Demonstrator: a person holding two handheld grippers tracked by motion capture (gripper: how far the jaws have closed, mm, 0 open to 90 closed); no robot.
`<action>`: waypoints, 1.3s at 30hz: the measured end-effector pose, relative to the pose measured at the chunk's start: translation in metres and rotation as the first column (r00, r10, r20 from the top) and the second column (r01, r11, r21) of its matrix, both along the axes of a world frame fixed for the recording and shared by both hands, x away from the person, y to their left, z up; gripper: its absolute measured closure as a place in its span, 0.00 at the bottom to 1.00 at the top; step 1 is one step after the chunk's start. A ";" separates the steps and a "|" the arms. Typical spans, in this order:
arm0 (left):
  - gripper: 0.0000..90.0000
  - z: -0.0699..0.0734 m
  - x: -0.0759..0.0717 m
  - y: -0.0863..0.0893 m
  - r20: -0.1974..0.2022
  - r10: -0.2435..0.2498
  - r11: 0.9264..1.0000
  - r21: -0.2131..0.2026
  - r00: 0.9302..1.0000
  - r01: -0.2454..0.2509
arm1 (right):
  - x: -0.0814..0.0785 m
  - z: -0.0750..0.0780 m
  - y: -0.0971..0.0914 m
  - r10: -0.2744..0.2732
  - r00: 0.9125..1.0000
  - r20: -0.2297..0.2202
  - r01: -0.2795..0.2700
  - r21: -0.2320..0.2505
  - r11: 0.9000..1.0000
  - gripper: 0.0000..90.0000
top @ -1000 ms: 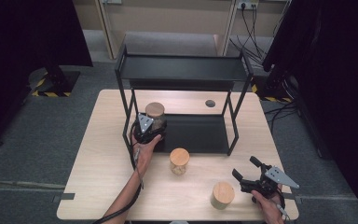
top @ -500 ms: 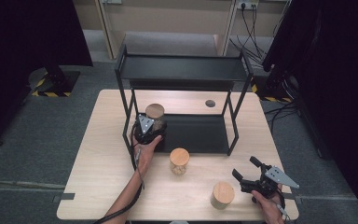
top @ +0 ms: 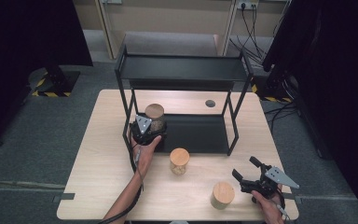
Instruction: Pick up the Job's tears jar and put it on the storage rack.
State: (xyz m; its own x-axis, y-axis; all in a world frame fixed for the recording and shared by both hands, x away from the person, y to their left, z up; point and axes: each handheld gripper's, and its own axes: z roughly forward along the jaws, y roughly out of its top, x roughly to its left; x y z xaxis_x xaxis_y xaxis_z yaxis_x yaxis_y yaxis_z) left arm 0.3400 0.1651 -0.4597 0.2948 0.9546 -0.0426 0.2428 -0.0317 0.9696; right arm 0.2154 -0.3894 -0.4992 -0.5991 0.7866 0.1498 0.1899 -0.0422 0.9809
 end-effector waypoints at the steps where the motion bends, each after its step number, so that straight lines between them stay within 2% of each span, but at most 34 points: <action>1: 0.03 0.000 -0.002 0.001 0.003 -0.007 1.000 0.001 1.000 0.007 | 0.000 0.000 0.000 0.000 1.000 0.000 0.000 0.000 1.000 0.01; 13: 0.02 0.005 -0.017 0.004 0.020 -0.061 0.998 0.003 0.998 0.061 | 0.000 0.000 0.000 0.001 1.000 -0.004 -0.001 0.001 1.000 0.01; 23: 0.02 0.008 -0.029 0.005 0.028 -0.085 0.996 -0.008 0.996 0.086 | 0.000 0.000 0.000 -0.001 1.000 -0.002 0.001 0.004 1.000 0.01; 30: 0.02 0.013 -0.039 0.006 0.036 -0.109 0.994 0.005 0.993 0.109 | 0.000 0.000 0.000 -0.003 1.000 -0.001 0.003 0.005 1.000 0.01; 39: 0.02 0.017 -0.054 0.013 0.052 -0.136 0.991 0.002 0.989 0.136 | -0.001 0.000 0.000 -0.003 1.000 0.001 0.003 0.005 1.000 0.01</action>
State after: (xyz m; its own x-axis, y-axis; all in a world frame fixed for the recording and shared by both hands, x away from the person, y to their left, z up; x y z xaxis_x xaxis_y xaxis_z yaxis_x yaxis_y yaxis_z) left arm 0.2859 0.1777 -0.4424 0.4235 0.9055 -0.0254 0.1859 -0.0594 0.9808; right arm 0.2149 -0.3898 -0.4995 -0.5969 0.7876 0.1531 0.1891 -0.0473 0.9808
